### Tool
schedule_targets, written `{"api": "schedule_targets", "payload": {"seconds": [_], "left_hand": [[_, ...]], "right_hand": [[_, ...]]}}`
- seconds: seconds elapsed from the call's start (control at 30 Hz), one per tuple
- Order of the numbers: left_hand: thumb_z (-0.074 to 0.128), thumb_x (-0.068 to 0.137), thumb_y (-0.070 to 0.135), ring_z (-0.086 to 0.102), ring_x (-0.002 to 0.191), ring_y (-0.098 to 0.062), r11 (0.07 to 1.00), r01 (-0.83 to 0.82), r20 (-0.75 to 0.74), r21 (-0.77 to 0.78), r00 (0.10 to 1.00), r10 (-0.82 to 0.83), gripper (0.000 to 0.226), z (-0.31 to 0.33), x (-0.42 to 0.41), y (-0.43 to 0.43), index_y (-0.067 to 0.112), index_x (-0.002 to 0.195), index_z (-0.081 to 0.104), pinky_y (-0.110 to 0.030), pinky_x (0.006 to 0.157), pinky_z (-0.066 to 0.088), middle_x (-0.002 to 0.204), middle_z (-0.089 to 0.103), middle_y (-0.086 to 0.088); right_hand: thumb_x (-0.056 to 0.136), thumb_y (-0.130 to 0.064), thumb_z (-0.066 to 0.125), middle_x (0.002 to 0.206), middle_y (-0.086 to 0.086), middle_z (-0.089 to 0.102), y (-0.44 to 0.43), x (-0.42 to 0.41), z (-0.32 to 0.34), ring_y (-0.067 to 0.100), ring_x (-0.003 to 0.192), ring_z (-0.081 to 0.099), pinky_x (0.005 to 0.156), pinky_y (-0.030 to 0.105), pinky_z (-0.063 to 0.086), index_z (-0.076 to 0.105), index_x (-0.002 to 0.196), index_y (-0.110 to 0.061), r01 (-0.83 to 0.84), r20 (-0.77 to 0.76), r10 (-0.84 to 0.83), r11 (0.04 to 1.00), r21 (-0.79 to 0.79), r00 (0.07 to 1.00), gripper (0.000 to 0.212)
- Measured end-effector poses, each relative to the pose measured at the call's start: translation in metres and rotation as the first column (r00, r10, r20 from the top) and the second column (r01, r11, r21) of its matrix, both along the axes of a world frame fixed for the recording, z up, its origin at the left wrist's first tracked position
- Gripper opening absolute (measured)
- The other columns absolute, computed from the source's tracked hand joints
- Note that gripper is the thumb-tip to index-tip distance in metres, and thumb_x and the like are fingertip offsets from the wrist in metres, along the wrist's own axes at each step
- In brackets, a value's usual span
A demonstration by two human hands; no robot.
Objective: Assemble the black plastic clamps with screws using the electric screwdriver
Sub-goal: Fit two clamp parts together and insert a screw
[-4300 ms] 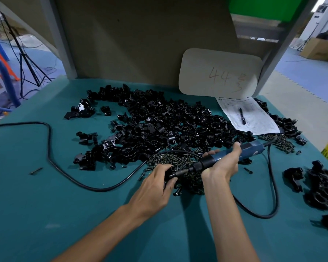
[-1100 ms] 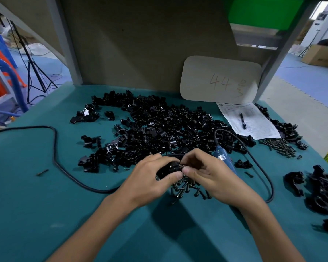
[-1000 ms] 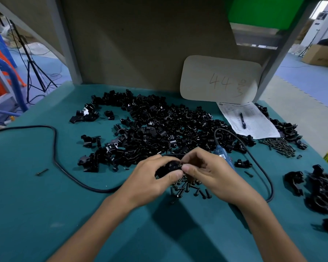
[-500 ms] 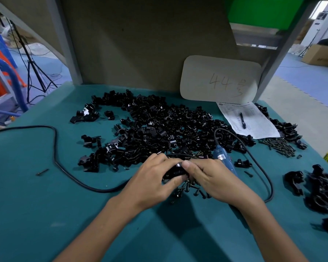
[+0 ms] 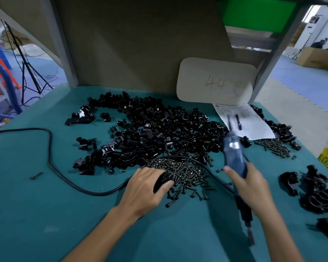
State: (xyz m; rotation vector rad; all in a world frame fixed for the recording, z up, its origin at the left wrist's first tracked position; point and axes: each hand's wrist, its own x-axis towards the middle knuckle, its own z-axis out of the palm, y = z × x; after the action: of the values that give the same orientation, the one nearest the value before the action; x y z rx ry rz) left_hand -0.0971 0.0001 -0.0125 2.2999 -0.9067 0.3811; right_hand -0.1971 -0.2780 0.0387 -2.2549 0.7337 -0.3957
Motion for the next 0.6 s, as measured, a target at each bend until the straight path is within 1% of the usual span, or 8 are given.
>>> {"api": "schedule_targets", "payload": {"seconds": [0.03,0.1,0.13,0.2,0.27,0.4,0.43,0.6], "left_hand": [[0.045,0.099,0.056,0.059,0.089,-0.010,1.000,0.011,0.014,0.008,1.000,-0.011,0.046,0.000,0.001,-0.001,0.018,0.109,0.068,-0.025,0.082,0.041,0.098,0.069,0.009],[0.044,0.099,0.057,0.063,0.086,-0.011,0.999,0.034,0.024,0.019,0.999,-0.035,0.047,0.002,0.002,-0.002,0.017,0.108,0.068,-0.028,0.081,0.046,0.097,0.071,0.008],[0.044,0.099,0.057,0.065,0.086,-0.012,0.999,0.041,0.022,0.024,0.999,-0.041,0.047,0.003,0.004,-0.003,0.018,0.108,0.068,-0.028,0.081,0.047,0.096,0.072,0.008],[0.044,0.099,0.057,0.067,0.086,-0.012,0.998,0.047,0.024,0.034,0.999,-0.047,0.047,0.004,0.006,-0.005,0.017,0.109,0.068,-0.029,0.082,0.048,0.097,0.074,0.007],[0.044,0.099,0.057,0.067,0.083,-0.012,0.998,0.052,0.033,0.038,0.998,-0.054,0.047,0.003,0.006,-0.005,0.018,0.108,0.068,-0.029,0.080,0.050,0.095,0.073,0.008],[0.046,0.099,0.053,0.065,0.074,-0.012,0.997,0.070,0.084,0.030,0.994,-0.073,0.041,0.000,0.006,-0.004,0.018,0.103,0.066,-0.030,0.071,0.052,0.086,0.071,0.008],[0.047,0.099,0.052,0.064,0.071,-0.011,0.997,0.074,0.095,0.027,0.992,-0.077,0.038,0.000,0.006,-0.003,0.018,0.100,0.065,-0.029,0.069,0.052,0.083,0.070,0.008],[0.052,0.096,0.046,0.059,0.054,-0.010,0.997,0.081,0.173,0.007,0.982,-0.081,0.031,-0.003,0.006,-0.004,0.019,0.087,0.063,-0.026,0.056,0.049,0.065,0.063,0.010]], "right_hand": [[0.089,-0.049,0.071,0.090,0.004,0.066,0.001,0.001,0.008,0.021,0.075,0.062,0.066,0.039,0.052,0.059,0.106,-0.016,0.000,0.115,-0.021,0.984,0.180,0.993,0.039],[0.087,-0.045,0.072,0.100,0.005,0.068,0.004,0.006,0.023,0.019,0.086,0.065,0.075,0.038,0.052,0.060,0.112,-0.018,-0.060,0.270,-0.097,0.852,0.519,0.958,0.039],[0.085,-0.044,0.074,0.101,0.002,0.070,0.007,0.011,0.029,0.017,0.089,0.067,0.077,0.037,0.052,0.061,0.114,-0.019,-0.084,0.290,-0.132,0.774,0.628,0.948,0.040],[0.076,-0.041,0.079,0.087,-0.001,0.070,0.012,0.019,0.033,0.016,0.080,0.066,0.072,0.035,0.054,0.062,0.108,-0.018,-0.126,0.295,-0.173,0.627,0.768,0.940,0.043],[0.074,-0.034,0.081,0.076,0.000,0.066,0.020,0.026,0.027,0.016,0.067,0.064,0.062,0.032,0.057,0.058,0.101,-0.015,-0.208,0.342,-0.207,0.482,0.851,0.917,0.040],[0.075,-0.026,0.081,0.075,0.000,0.061,0.038,0.043,0.017,0.010,0.056,0.056,0.048,0.022,0.052,0.056,0.091,-0.016,-0.310,0.361,-0.394,0.188,0.932,0.846,0.032],[0.075,-0.025,0.082,0.072,-0.001,0.060,0.041,0.047,0.016,0.008,0.053,0.054,0.045,0.021,0.050,0.056,0.088,-0.017,-0.314,0.349,-0.437,0.153,0.937,0.829,0.030],[0.084,-0.023,0.080,0.066,-0.004,0.057,0.048,0.066,0.019,0.007,0.049,0.051,0.045,0.021,0.047,0.056,0.083,-0.020,-0.316,0.321,-0.592,0.117,0.942,0.740,0.024]]}}
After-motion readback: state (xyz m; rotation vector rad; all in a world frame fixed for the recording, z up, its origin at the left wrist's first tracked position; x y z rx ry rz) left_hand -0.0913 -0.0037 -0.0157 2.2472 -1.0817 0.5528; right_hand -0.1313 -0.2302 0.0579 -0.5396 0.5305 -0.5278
